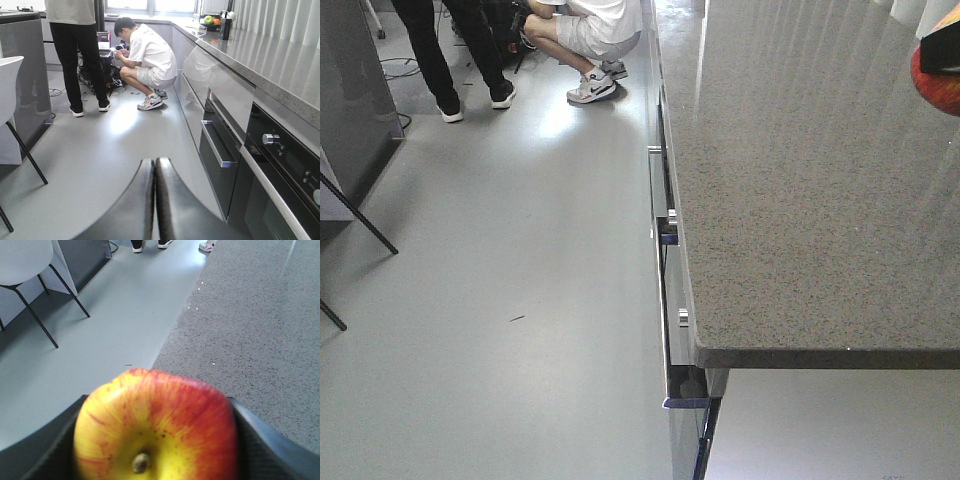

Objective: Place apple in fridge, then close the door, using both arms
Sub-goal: 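Drive the base away from the counter holding the apple in the right gripper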

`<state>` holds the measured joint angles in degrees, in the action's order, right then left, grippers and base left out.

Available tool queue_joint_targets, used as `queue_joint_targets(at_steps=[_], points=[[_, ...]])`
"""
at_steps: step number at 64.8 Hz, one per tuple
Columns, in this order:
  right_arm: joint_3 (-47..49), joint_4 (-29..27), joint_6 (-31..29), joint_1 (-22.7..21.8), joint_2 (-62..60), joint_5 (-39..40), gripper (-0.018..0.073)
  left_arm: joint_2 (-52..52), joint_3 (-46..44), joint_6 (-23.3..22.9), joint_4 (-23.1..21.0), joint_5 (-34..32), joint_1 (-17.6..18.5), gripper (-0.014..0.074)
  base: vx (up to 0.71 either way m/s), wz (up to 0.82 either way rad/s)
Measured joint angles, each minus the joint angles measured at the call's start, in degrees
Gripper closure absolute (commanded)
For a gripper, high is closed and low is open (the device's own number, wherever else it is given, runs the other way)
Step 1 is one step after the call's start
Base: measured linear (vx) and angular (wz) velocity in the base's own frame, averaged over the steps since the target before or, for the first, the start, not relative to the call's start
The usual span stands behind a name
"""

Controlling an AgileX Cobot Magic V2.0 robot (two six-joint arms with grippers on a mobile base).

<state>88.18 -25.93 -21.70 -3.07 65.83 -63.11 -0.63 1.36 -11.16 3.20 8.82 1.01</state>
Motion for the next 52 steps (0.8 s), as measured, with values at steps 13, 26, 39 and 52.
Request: queue_joint_targets(at_steps=[13,26,39,52], points=[[0.0,0.0,0.0,0.0,0.0,0.0,0.0534,0.0,0.0,0.0,0.0,0.0,0.0,0.0603,0.00,0.00],[0.0,0.0,0.0,0.0,0.0,-0.1,0.0534,0.0,0.0,0.0,0.0,0.0,0.0,0.0603,0.00,0.02],[0.0,0.0,0.0,0.0,0.0,-0.2,0.0534,0.0,0.0,0.0,0.0,0.0,0.0,0.0603,-0.01,0.04],[0.0,0.0,0.0,0.0,0.0,-0.2,0.0534,0.0,0.0,0.0,0.0,0.0,0.0,0.0603,-0.01,0.05]])
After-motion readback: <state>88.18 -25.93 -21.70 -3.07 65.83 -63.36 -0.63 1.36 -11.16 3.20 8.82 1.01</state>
